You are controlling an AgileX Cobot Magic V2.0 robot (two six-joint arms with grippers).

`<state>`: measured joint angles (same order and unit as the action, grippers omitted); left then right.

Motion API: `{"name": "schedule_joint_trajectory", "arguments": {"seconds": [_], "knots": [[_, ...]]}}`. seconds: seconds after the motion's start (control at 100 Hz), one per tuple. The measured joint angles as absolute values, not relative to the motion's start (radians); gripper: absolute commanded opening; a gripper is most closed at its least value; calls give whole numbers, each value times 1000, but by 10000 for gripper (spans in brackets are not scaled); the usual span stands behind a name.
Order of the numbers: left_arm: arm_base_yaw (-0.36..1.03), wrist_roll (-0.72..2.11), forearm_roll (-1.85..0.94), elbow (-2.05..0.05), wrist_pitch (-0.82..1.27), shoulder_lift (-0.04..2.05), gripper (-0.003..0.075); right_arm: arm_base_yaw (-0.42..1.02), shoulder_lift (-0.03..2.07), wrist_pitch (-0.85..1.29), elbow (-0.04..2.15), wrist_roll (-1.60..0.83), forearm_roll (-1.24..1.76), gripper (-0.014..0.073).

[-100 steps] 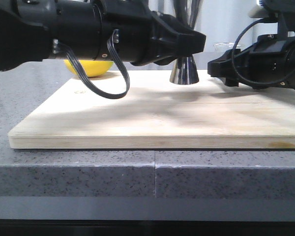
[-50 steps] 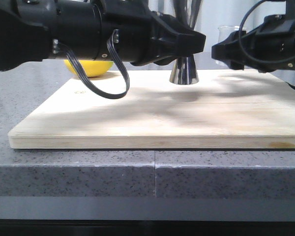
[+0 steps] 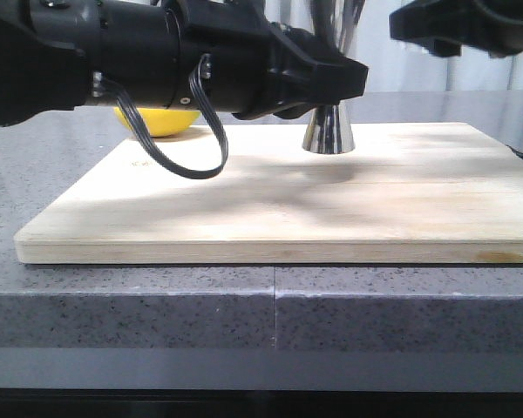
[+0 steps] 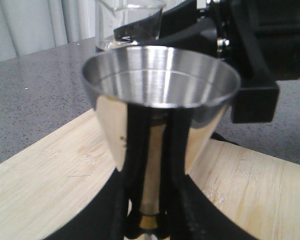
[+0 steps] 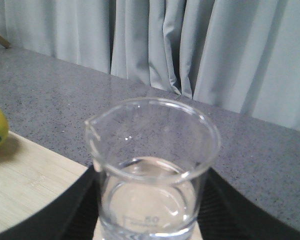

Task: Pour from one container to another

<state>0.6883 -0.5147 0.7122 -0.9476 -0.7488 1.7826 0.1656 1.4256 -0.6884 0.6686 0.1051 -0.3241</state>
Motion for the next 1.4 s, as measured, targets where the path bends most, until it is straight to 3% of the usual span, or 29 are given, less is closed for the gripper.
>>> {"name": "schedule_joint_trajectory", "arguments": {"seconds": [0.6,1.4], "knots": [[688,-567,792,-948,-749,1783,-21,166,1234,-604,669,103,-479,346],[688,-645,926,-948,-781,1783,-21,192,1197,-597,667,100,-637,346]]}}
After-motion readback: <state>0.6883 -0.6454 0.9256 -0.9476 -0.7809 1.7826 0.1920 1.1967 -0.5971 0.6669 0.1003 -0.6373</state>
